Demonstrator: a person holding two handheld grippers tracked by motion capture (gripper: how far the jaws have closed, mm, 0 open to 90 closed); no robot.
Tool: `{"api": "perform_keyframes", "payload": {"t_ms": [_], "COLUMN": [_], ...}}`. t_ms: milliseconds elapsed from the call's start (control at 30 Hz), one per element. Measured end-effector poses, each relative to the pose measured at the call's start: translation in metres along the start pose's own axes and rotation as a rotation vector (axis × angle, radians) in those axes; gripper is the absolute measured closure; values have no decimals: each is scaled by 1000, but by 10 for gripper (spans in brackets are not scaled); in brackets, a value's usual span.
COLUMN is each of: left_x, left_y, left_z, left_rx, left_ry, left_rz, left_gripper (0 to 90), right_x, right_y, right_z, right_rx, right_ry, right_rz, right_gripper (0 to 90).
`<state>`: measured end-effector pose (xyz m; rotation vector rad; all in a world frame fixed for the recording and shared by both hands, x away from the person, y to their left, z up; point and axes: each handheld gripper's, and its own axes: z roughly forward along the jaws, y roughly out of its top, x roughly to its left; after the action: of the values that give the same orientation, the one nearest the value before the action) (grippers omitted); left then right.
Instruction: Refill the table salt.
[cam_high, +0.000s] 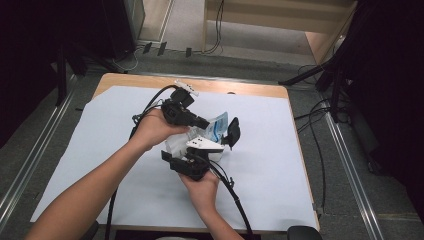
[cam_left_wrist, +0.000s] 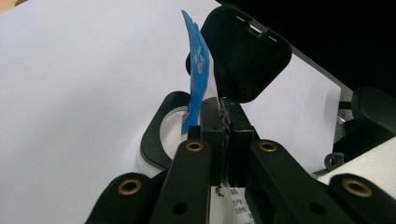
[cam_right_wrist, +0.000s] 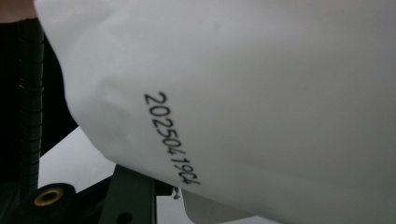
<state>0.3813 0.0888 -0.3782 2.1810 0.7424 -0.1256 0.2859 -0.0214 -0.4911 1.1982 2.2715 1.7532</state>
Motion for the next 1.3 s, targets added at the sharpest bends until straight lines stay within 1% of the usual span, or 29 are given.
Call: {"api": "perform_keyframes", "payload": {"t_ms": [133,333,467,533,600,633,667,833,900,933,967,1200,1233,1300], "left_x": [0,-2,-4,-4,-4,-4,-3,0,1,2,2,-1,-2,-2], "left_y": [-1,-2,-3,-4,-4,-5,-5,-9,-10,-10,-10,-11,-11,-11], "left_z": [-3,-8,-13,-15,-17,-18,-19,-24,-25,-26,-26,-32,-33,-36], "left_rx": [-1,-9,-26,-32,-31,-33,-39,-62,-66,-67,-70,-73,-75,-75], "left_ry": [3,-1,-6,-5,-5,3,-4,-6,-17,-12,-18,-26,-18,-26], "left_rz": [2,18,25,26,28,27,23,4,2,2,0,9,10,13], "left_gripper": [900,900,900,900,900,900,900,900,900,900,900,900,900,900], "right_x": [-1,-2,-2,-4,-4,-5,-5,-5,-5,-5,-5,-7,-7,-7], "right_y": [-1,-4,-5,-5,-5,-6,-6,-6,-7,-8,-9,-9,-9,-10], "right_z": [1,2,2,2,2,2,3,1,1,1,0,-1,-1,-2], "right_rx": [7,1,4,5,10,12,12,9,9,7,7,3,3,0], "right_ry": [5,-6,-8,-11,-11,-11,-12,-25,-32,-33,-35,-47,-49,-51], "right_rz": [-2,-18,-12,-18,-13,-14,-15,-20,-18,-18,-17,-13,-13,-14], "right_gripper": [583,584,592,595,594,595,594,584,586,587,588,589,589,589]}}
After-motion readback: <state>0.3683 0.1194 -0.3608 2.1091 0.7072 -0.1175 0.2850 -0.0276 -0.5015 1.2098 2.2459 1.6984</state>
